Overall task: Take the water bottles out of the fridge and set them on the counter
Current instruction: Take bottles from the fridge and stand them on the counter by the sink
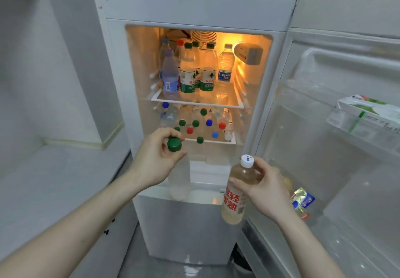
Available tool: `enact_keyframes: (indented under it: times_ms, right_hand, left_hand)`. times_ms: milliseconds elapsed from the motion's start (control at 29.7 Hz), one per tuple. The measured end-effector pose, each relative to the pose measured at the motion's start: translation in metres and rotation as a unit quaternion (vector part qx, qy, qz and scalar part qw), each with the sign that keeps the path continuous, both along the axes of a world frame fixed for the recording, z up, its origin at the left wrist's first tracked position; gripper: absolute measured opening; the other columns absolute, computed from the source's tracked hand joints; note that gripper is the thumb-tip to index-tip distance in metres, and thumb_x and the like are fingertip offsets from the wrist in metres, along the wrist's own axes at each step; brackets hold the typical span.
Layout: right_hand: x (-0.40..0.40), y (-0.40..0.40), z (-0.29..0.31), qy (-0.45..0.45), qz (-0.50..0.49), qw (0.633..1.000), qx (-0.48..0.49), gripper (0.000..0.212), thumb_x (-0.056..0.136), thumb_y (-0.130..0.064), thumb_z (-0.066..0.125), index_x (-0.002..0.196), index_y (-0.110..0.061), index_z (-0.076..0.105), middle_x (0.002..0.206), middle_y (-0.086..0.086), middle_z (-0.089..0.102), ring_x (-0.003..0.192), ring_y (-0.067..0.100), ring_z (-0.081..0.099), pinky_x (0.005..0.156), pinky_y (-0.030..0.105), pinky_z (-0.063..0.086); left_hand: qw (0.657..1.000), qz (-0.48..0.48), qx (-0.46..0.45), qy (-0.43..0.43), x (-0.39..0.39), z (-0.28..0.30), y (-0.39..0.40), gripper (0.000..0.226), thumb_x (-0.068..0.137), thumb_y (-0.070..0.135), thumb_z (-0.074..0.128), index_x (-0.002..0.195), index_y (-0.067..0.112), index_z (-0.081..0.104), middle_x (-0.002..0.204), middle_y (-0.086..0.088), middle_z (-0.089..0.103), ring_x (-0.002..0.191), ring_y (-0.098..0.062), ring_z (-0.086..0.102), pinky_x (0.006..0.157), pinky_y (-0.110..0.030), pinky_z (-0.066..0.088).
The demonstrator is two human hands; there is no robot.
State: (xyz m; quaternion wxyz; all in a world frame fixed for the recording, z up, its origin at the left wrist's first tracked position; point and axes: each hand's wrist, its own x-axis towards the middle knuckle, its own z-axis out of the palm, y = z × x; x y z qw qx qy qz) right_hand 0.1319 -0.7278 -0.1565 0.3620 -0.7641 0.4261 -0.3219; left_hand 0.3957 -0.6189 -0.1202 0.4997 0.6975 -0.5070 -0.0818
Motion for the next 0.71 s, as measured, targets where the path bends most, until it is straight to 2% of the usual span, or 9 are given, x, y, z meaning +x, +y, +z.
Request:
enact_keyframes:
  times_ms: [67, 135, 202, 270, 371, 472, 607, 708]
  right_hand:
    - [0.000, 0.004, -0.003, -0.004, 0.025, 1.000, 0.003, 0.043, 0.073, -0.033, 0.093, 0.105, -0.041, 0.065, 0.095, -0.029, 0.072, 0.093, -0.018, 0.061, 0.064, 0.006, 0.047]
    - [0.000, 0.007, -0.007, -0.003, 0.029, 1.000, -0.006, 0.042, 0.071, -0.033, 0.093, 0.100, -0.044, 0.064, 0.093, -0.029, 0.072, 0.093, -0.013, 0.064, 0.072, 0.011, 0.049]
    - [0.003, 0.011, -0.009, -0.001, 0.033, 0.999, -0.016, 0.043, 0.071, -0.037, 0.093, 0.103, -0.044, 0.065, 0.096, -0.025, 0.073, 0.097, -0.006, 0.065, 0.081, 0.024, 0.054]
    - [0.005, 0.017, -0.006, -0.002, 0.044, 0.999, -0.022, 0.043, 0.072, -0.037, 0.092, 0.102, -0.046, 0.062, 0.095, -0.025, 0.071, 0.096, -0.006, 0.063, 0.082, 0.031, 0.053]
    - [0.011, 0.033, -0.002, 0.001, 0.051, 0.998, -0.041, 0.042, 0.071, -0.039, 0.091, 0.096, -0.050, 0.059, 0.092, -0.026, 0.069, 0.091, -0.002, 0.063, 0.079, 0.035, 0.054]
    - [0.023, 0.052, -0.002, 0.010, 0.076, 0.996, -0.052, 0.045, 0.071, -0.040, 0.090, 0.105, -0.046, 0.062, 0.097, -0.023, 0.071, 0.095, 0.006, 0.066, 0.079, 0.039, 0.057]
    - [0.046, 0.091, -0.006, 0.011, 0.142, 0.989, -0.034, 0.049, 0.071, -0.036, 0.091, 0.109, -0.048, 0.062, 0.103, -0.023, 0.070, 0.099, 0.004, 0.065, 0.084, 0.038, 0.057]
    - [0.071, 0.135, -0.009, 0.000, 0.201, 0.980, -0.003, 0.050, 0.072, -0.033, 0.092, 0.105, -0.053, 0.060, 0.104, -0.029, 0.069, 0.100, -0.001, 0.065, 0.085, 0.034, 0.057]
  left_hand:
    - [1.000, 0.021, 0.012, 0.011, -0.007, -0.007, 0.029, 0.027, 0.083, 0.019, 0.083, 0.095, 0.035, 0.066, 0.078, 0.021, 0.062, 0.056, -0.013, 0.050, 0.064, -0.051, 0.059]
    - [0.999, 0.036, 0.019, 0.008, -0.012, -0.011, 0.052, 0.026, 0.083, 0.018, 0.082, 0.094, 0.035, 0.066, 0.072, 0.026, 0.060, 0.055, -0.013, 0.050, 0.065, -0.050, 0.060]
    - [0.998, 0.050, 0.029, 0.006, -0.014, -0.014, 0.072, 0.025, 0.083, 0.019, 0.082, 0.094, 0.035, 0.066, 0.073, 0.028, 0.060, 0.056, -0.012, 0.051, 0.067, -0.049, 0.060]
    - [0.997, 0.065, 0.034, 0.003, -0.018, -0.012, 0.094, 0.025, 0.083, 0.018, 0.082, 0.094, 0.034, 0.066, 0.072, 0.027, 0.060, 0.055, -0.011, 0.051, 0.066, -0.048, 0.060]
    - [0.995, 0.090, 0.046, -0.014, -0.021, -0.011, 0.130, 0.025, 0.083, 0.018, 0.082, 0.092, 0.034, 0.066, 0.070, 0.028, 0.059, 0.053, -0.011, 0.053, 0.066, -0.043, 0.059]
    - [0.992, 0.115, 0.050, -0.015, -0.024, -0.010, 0.166, 0.026, 0.084, 0.019, 0.082, 0.092, 0.037, 0.065, 0.076, 0.024, 0.060, 0.055, -0.013, 0.057, 0.067, -0.041, 0.058]
    - [0.989, 0.138, 0.057, -0.008, -0.029, -0.013, 0.216, 0.023, 0.085, 0.022, 0.081, 0.092, 0.036, 0.065, 0.086, 0.016, 0.060, 0.057, -0.016, 0.058, 0.064, -0.038, 0.055]
    - [0.985, 0.160, 0.064, 0.001, -0.034, -0.015, 0.266, 0.023, 0.086, 0.020, 0.080, 0.092, 0.035, 0.064, 0.086, 0.020, 0.061, 0.056, -0.015, 0.057, 0.063, -0.034, 0.053]
